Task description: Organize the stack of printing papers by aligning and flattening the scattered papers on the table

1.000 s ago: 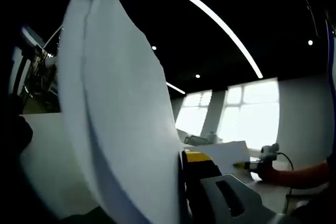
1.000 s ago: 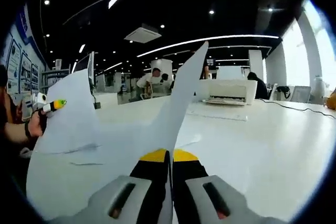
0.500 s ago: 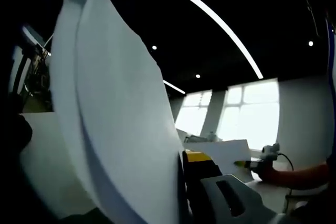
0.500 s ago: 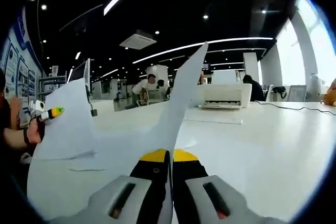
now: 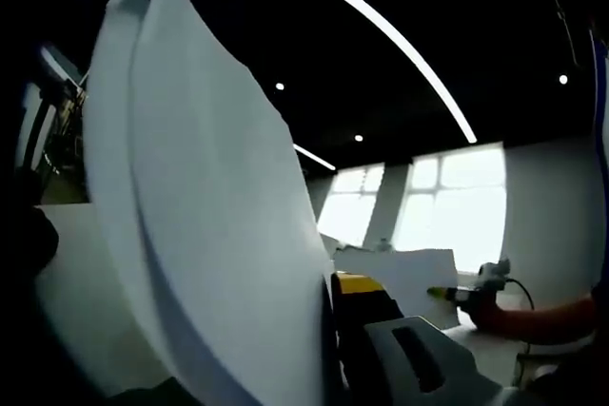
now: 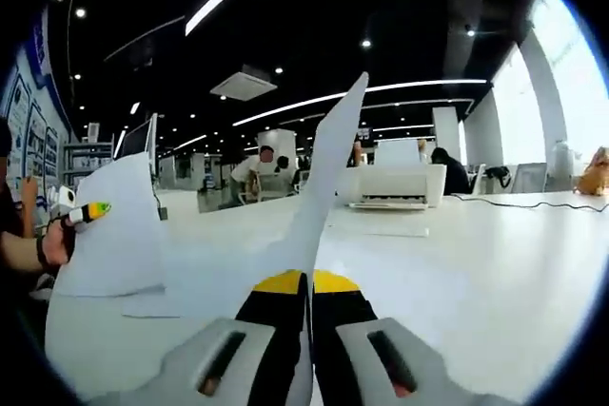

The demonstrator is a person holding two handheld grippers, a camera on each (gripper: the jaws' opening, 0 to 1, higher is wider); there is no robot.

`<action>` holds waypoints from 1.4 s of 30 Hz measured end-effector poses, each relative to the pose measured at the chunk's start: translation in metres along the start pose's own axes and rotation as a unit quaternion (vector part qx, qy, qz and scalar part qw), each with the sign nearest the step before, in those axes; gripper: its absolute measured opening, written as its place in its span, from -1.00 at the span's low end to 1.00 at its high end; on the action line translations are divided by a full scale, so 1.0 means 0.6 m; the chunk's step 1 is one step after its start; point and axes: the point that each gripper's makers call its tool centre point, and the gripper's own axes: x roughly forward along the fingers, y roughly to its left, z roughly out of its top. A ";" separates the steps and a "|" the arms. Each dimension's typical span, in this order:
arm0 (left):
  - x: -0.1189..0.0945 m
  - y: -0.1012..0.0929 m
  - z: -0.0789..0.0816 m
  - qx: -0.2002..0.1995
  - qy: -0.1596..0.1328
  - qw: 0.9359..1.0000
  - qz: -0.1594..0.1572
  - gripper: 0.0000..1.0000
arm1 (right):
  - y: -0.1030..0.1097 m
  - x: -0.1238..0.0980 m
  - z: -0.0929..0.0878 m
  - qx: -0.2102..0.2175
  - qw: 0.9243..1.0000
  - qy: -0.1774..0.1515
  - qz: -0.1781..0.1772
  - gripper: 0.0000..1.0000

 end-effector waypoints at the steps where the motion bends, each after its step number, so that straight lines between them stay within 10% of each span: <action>1: 0.000 0.000 0.000 0.000 0.000 1.000 0.000 -0.83 | 0.000 0.000 0.001 0.000 1.000 -0.001 -0.001 -1.00; 33: 0.000 0.002 0.000 -0.002 0.000 1.000 -0.001 -0.82 | 0.001 -0.011 0.020 -0.013 0.999 -0.029 -0.033 -1.00; 42: 0.001 0.001 0.000 -0.001 0.000 1.000 0.000 -0.82 | -0.016 -0.021 0.054 0.042 0.995 -0.085 -0.028 -1.00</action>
